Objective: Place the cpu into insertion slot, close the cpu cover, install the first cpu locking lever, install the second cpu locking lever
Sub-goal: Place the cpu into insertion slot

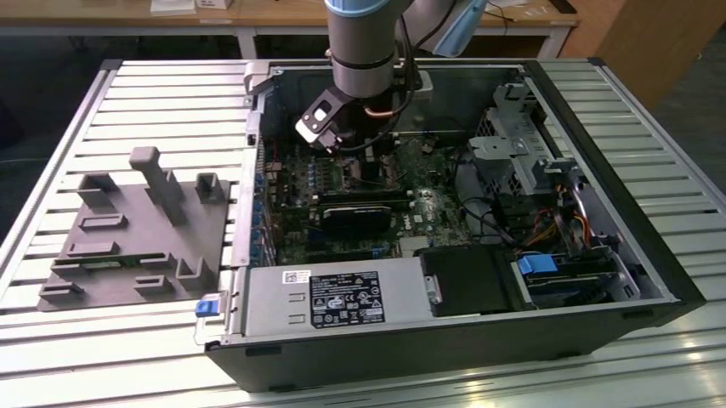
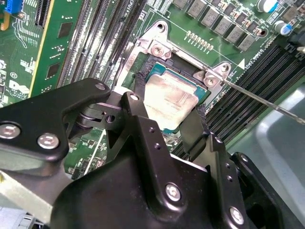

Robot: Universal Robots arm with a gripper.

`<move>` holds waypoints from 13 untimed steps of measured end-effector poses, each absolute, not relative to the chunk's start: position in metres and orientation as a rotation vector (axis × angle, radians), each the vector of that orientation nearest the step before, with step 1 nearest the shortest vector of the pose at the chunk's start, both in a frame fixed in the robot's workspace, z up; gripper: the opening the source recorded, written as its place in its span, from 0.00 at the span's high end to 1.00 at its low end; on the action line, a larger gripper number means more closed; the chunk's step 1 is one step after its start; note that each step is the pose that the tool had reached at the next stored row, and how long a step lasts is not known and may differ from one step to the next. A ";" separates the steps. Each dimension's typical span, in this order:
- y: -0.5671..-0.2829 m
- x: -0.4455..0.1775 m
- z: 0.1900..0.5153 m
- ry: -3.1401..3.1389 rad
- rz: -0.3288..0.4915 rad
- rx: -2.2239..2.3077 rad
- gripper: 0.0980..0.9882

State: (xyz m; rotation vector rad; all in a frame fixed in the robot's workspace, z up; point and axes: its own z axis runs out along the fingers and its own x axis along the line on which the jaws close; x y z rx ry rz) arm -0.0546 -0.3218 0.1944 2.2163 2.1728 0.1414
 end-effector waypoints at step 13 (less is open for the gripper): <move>-0.326 -0.055 0.194 2.160 0.141 2.228 0.51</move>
